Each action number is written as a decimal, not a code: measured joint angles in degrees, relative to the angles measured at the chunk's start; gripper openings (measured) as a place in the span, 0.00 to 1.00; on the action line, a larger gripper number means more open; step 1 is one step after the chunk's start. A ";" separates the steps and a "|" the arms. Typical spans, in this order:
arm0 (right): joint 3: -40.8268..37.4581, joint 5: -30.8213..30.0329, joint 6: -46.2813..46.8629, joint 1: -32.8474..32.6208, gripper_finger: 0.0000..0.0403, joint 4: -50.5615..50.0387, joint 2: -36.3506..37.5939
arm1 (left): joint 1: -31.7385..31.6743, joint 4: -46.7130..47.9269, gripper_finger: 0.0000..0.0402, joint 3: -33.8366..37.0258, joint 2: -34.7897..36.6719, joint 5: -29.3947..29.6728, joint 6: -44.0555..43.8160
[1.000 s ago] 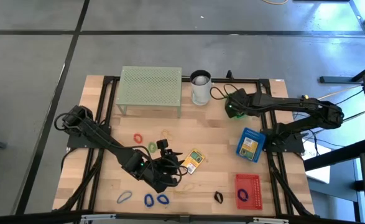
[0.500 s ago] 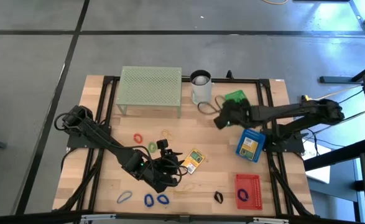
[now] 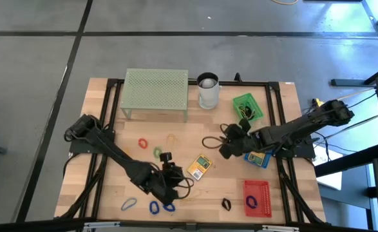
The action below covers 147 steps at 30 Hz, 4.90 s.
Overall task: Pick & Place Office Desk Supplies
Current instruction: Put the green spiral keychain into the red bin
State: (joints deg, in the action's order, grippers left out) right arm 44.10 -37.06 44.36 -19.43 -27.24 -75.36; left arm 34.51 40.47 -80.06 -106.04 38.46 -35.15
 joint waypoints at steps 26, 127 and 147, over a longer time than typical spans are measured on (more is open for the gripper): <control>0.00 0.67 -0.22 1.10 0.38 4.62 -11.47 | -14.31 27.48 0.32 3.98 -7.27 -18.03 -2.43; 0.00 1.97 -1.60 1.12 0.38 8.84 -11.47 | -11.00 3.87 0.24 11.70 0.46 -38.86 13.28; 0.00 1.97 -1.49 1.12 0.38 8.84 -11.47 | -6.59 -3.75 0.24 18.54 0.68 -30.42 6.13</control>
State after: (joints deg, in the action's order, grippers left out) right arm 44.10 -35.09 42.87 -18.31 -18.39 -86.83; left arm 27.92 36.72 -61.52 -105.36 8.04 -29.02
